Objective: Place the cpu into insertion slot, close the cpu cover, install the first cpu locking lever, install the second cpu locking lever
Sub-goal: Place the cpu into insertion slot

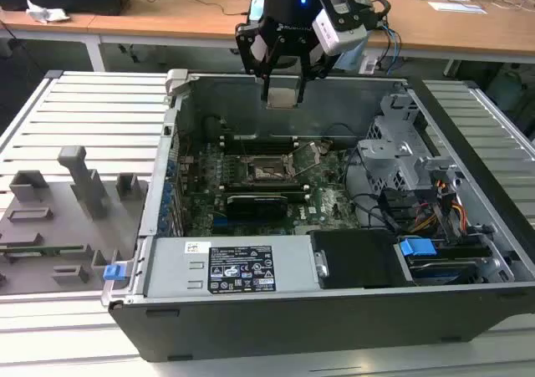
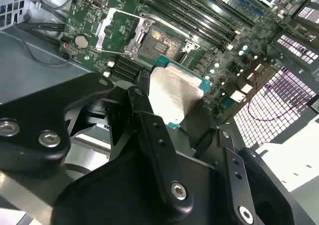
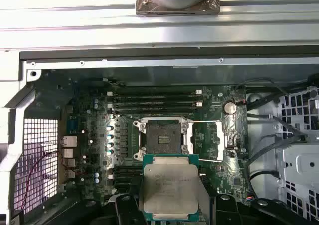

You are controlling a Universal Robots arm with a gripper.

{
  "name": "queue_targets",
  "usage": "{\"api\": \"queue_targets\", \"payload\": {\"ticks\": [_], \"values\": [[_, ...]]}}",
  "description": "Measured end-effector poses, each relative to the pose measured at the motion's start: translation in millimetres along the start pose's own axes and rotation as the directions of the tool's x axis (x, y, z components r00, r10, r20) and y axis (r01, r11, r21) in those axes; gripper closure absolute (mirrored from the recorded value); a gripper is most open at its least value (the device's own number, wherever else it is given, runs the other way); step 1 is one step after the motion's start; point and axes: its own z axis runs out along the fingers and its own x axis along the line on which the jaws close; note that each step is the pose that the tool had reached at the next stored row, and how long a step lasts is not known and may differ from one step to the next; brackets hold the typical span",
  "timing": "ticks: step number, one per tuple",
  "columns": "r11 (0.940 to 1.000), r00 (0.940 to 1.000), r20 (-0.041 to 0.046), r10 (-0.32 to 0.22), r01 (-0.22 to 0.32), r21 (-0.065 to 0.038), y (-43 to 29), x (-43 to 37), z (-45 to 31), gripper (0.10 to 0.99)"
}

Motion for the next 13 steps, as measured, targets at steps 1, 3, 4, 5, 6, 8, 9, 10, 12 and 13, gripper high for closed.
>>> {"api": "queue_targets", "payload": {"ticks": [1, 3, 4, 5, 6, 8, 9, 10, 12, 13], "values": [[1.0000, 1.0000, 0.0000, 0.000, 0.000, 0.000, 0.0, 0.0, 0.0, 0.561], [1.0000, 1.0000, 0.0003, 0.003, -0.003, 0.000, 0.0, 0.0, 0.0, 0.561], [1.0000, 1.0000, 0.0006, 0.006, -0.006, 0.000, 0.0, 0.0, 0.0, 0.561], [1.0000, 1.0000, 0.0008, 0.009, -0.009, 0.000, 0.0, 0.0, 0.0, 0.561], [0.9999, 0.9999, 0.0011, 0.011, -0.011, 0.000, 0.0, 0.0, 0.0, 0.561], [0.9996, 0.9996, 0.0024, 0.027, -0.027, -0.001, 0.0, 0.0, 0.0, 0.561], [0.9994, 0.9994, 0.0031, 0.035, -0.035, -0.001, 0.0, 0.0, 0.0, 0.561], [0.9990, 0.9990, 0.0041, 0.045, -0.045, -0.001, 0.0, 0.0, 0.0, 0.561], [0.9982, 0.9982, 0.0054, 0.060, -0.060, -0.001, 0.0, 0.0, 0.0, 0.561], [0.9979, 0.9978, 0.0058, 0.065, -0.065, -0.001, 0.0, 0.0, 0.0, 0.561]]}}
